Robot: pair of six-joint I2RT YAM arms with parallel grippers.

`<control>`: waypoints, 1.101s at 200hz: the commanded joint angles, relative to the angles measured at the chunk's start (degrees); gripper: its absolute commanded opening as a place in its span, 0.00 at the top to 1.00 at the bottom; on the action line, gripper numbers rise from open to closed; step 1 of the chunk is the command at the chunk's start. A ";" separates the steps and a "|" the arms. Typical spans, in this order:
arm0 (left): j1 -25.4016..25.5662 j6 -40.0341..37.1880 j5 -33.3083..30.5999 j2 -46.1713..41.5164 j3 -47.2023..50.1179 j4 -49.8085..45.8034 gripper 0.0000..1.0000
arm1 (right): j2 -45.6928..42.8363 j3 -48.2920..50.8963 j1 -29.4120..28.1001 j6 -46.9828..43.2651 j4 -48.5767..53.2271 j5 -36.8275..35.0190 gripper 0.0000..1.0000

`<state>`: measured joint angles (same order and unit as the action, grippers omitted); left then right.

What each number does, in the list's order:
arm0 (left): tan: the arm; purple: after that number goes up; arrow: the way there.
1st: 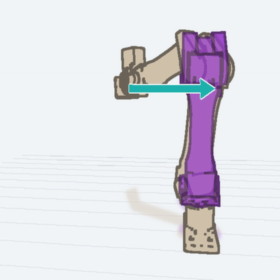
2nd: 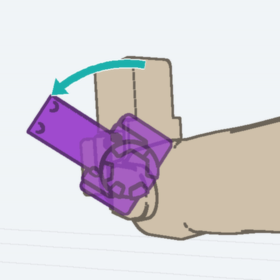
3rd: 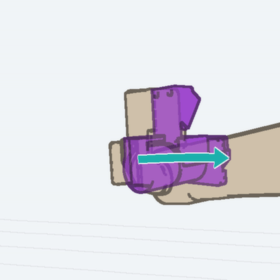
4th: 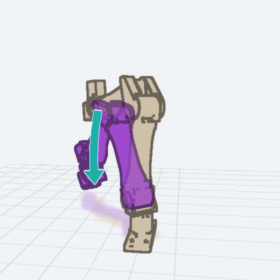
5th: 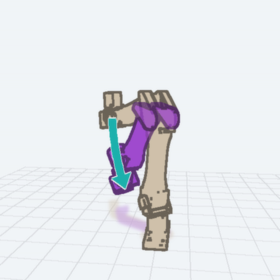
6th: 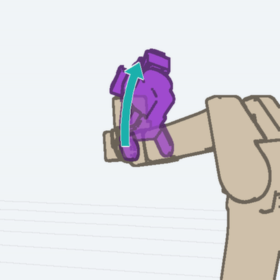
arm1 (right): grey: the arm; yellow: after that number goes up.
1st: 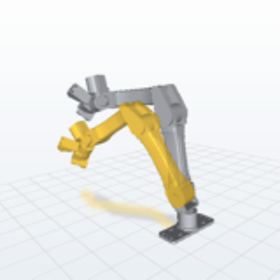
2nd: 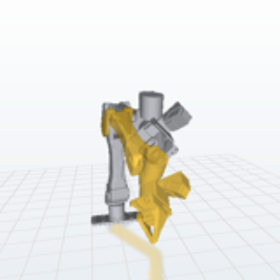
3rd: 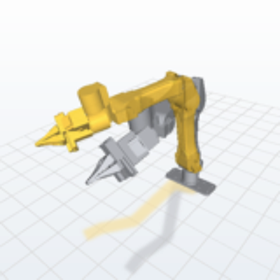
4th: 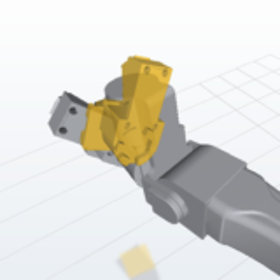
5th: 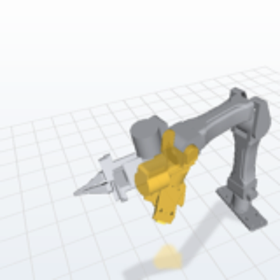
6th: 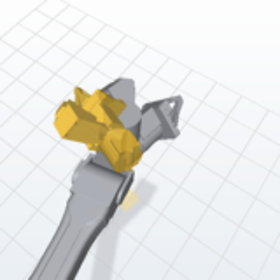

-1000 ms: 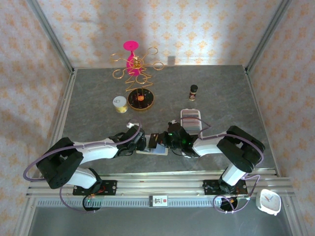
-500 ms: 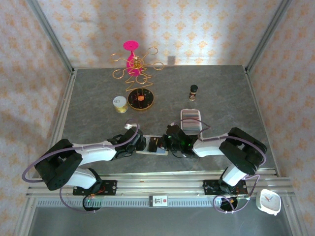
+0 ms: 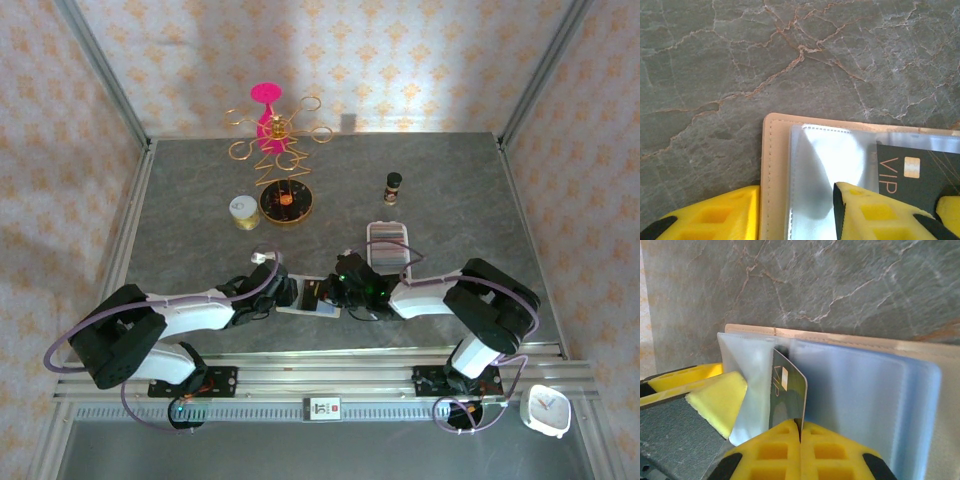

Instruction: Put the credit cards into the card holder

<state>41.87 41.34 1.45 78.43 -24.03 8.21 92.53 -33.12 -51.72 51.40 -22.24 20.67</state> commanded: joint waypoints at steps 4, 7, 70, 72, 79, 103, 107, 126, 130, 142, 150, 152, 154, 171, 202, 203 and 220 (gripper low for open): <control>0.41 2.30 8.47 2.15 2.40 0.65 0.60 | 1.54 -1.13 -0.83 -0.99 2.73 0.95 1.00; 0.41 2.33 8.49 2.15 2.49 0.77 0.60 | 1.66 -1.17 -0.79 -1.01 2.77 0.91 1.00; 0.52 4.56 10.13 1.40 4.49 4.35 0.60 | 3.85 -2.55 -1.10 1.35 0.22 0.53 1.00; 0.57 4.72 10.21 1.42 4.62 4.53 0.60 | 3.88 -2.45 -1.10 1.65 -0.16 0.54 1.00; 0.62 5.05 10.51 1.37 4.93 5.09 0.60 | 3.90 -2.07 -1.09 2.92 -1.57 0.39 1.00; 1.05 5.32 10.87 1.39 5.18 5.28 0.59 | 4.34 -1.87 -1.10 5.38 -5.00 0.28 1.00; 1.10 5.45 10.92 1.37 5.15 5.33 0.60 | 4.57 -2.16 -1.10 5.30 -4.80 0.40 1.00; 1.54 6.07 11.20 1.38 5.56 6.31 0.60 | 5.41 -3.26 -1.13 4.96 -4.65 0.77 1.00; 1.62 6.18 11.22 1.39 5.65 6.52 0.60 | 5.53 -3.56 -1.14 4.82 -4.52 0.86 1.00; 1.83 6.71 11.19 1.37 5.74 6.95 0.60 | 6.05 -4.35 -1.16 4.53 -3.77 0.89 1.00; 2.02 7.14 11.37 1.38 5.93 7.56 0.60 | 6.45 -4.93 -1.18 4.20 -3.06 1.02 1.00; 2.04 7.34 11.44 1.42 6.02 7.73 0.61 | 6.59 -5.04 -1.18 4.16 -2.78 1.01 1.00; 2.07 7.52 11.57 1.38 6.15 7.95 0.61 | 6.71 -5.20 -1.19 4.07 -2.61 1.01 1.00; 2.69 8.22 12.38 1.80 6.58 9.50 0.63 | 7.34 -6.13 -1.34 3.95 -1.95 1.04 1.00; 3.24 8.14 12.43 2.34 6.12 9.22 0.63 | 8.45 -8.04 -1.80 3.81 -0.98 0.78 1.00; 3.27 8.14 12.43 2.34 6.16 9.21 0.63 | 8.45 -8.07 -1.80 3.80 -0.93 0.74 1.00; 3.29 8.05 11.86 1.95 6.24 8.95 0.63 | 8.63 -8.36 -1.89 3.62 -0.31 0.47 1.00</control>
<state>42.04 46.52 0.99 77.38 -19.07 17.04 100.12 -39.90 -52.77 55.48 -24.80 21.69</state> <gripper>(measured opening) 0.368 0.049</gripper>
